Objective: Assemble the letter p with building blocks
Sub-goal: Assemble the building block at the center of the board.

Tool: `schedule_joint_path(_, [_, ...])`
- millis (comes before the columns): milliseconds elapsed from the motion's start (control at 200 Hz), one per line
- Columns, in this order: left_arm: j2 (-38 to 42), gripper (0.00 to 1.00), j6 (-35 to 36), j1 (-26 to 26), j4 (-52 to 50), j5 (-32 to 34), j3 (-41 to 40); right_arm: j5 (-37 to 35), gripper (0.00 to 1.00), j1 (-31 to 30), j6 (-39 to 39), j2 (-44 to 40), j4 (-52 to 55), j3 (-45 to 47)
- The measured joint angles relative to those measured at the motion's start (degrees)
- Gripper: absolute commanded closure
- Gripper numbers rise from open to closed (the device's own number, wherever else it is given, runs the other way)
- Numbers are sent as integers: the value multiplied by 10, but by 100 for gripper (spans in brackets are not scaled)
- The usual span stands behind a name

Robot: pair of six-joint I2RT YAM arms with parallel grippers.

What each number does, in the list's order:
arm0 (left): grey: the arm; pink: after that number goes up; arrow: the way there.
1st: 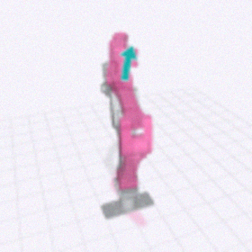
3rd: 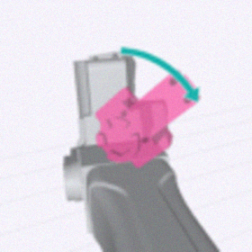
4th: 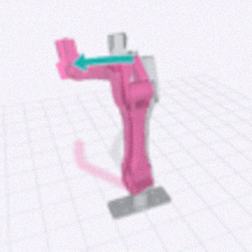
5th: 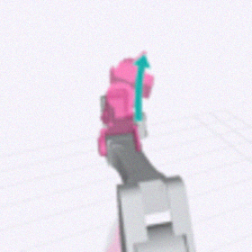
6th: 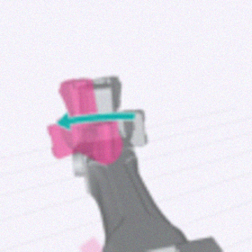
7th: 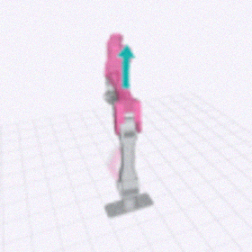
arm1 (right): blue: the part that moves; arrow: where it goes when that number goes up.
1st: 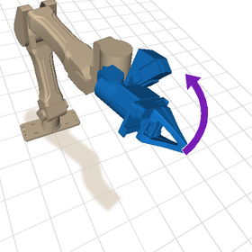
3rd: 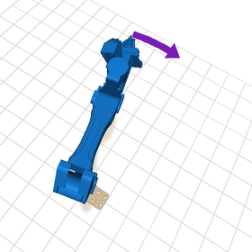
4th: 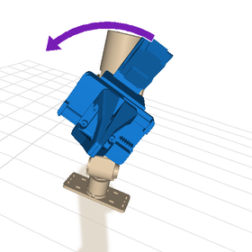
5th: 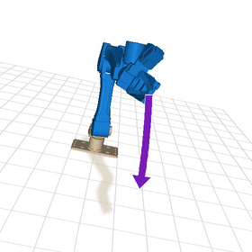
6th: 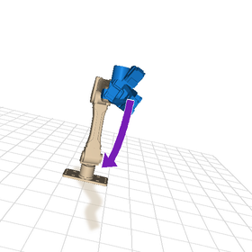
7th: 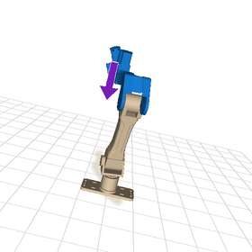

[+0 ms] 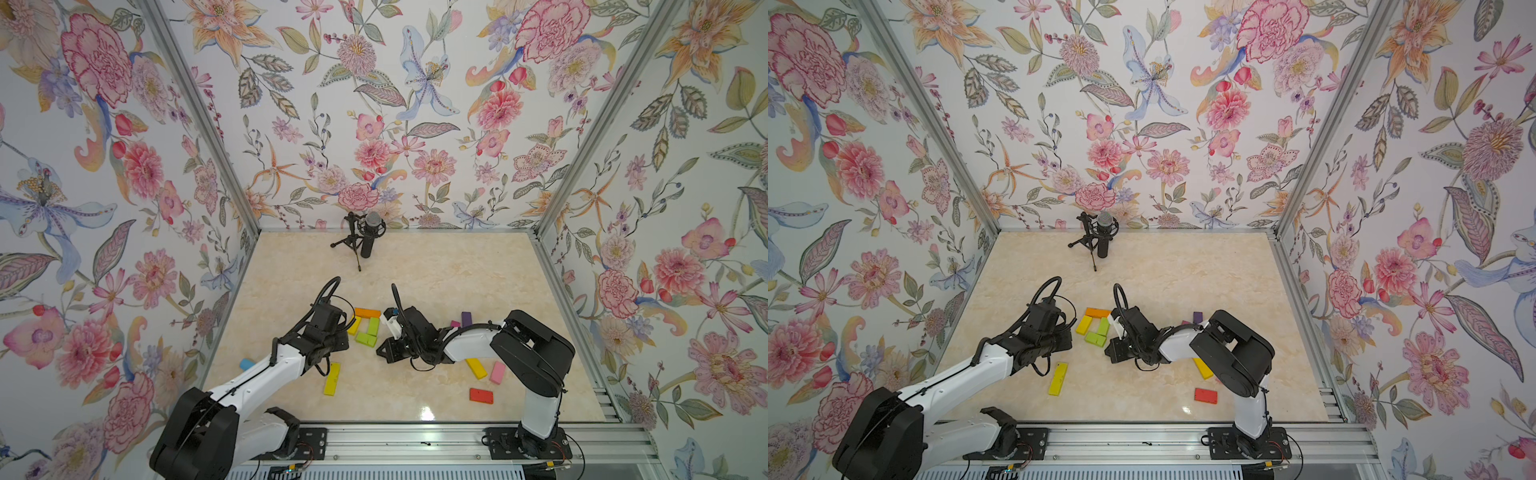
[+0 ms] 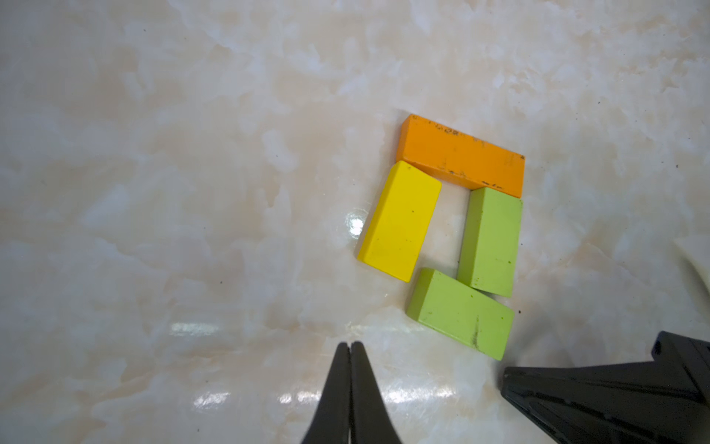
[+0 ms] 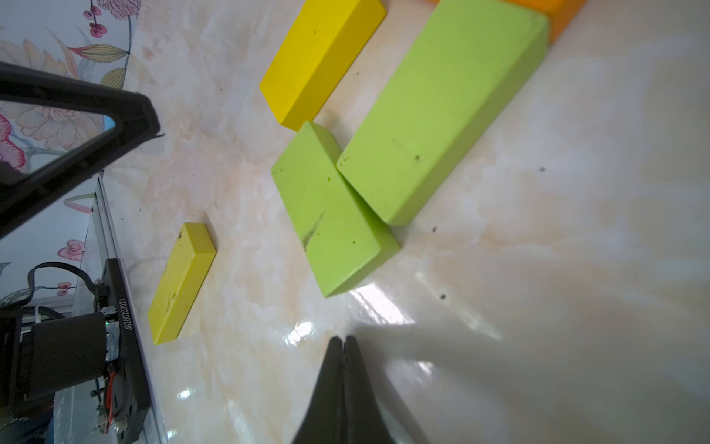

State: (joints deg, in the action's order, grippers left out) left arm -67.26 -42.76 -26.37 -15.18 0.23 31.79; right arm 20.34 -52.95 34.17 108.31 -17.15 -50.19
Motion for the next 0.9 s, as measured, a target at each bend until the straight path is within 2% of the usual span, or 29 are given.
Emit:
schedule_joint_path(480, [12,93,15,17,-3,-2,-18,3,98,-10,2,33,36,-59])
schedule_joint_path(896, [17,93,17,26,-2,-8,-24,8,98,-7,2,42,41,-71])
